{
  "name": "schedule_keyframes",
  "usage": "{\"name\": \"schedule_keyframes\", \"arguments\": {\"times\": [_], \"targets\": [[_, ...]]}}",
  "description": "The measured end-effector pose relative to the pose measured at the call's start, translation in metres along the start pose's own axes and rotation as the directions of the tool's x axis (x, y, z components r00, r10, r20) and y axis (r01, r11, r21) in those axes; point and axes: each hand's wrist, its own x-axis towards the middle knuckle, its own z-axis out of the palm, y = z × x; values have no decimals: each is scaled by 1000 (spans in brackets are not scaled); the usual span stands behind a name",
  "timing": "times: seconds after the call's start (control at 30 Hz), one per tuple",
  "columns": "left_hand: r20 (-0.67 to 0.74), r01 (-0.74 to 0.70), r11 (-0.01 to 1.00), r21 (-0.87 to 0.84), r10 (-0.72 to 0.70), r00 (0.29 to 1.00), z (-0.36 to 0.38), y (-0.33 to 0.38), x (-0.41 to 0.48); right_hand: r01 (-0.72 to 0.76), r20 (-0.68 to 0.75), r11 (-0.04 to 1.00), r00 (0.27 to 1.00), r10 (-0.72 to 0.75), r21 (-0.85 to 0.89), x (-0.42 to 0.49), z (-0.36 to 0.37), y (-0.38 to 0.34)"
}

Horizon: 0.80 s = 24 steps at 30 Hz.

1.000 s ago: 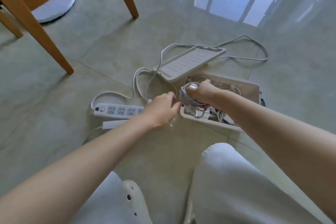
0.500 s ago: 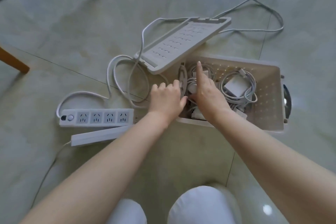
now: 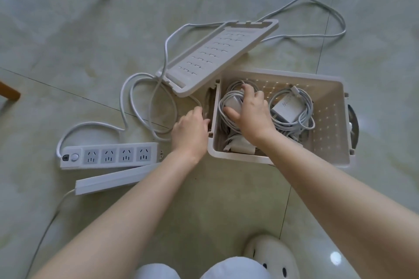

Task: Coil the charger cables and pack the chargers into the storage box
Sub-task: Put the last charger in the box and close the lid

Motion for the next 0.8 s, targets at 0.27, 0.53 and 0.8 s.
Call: {"name": "schedule_keyframes", "arguments": {"times": [0.27, 0.53, 0.8], "targets": [[-326, -335, 938, 89, 346, 880, -25, 8, 20, 97, -19, 977, 995, -103, -191, -6, 6, 0], [-166, -145, 986, 86, 157, 974, -36, 15, 52, -229, -8, 813, 961, 276, 535, 7, 2, 12], [-126, -214, 966, 145, 233, 964, -37, 24, 41, 189, -80, 981, 978, -192, -46, -14, 3, 5]]}}
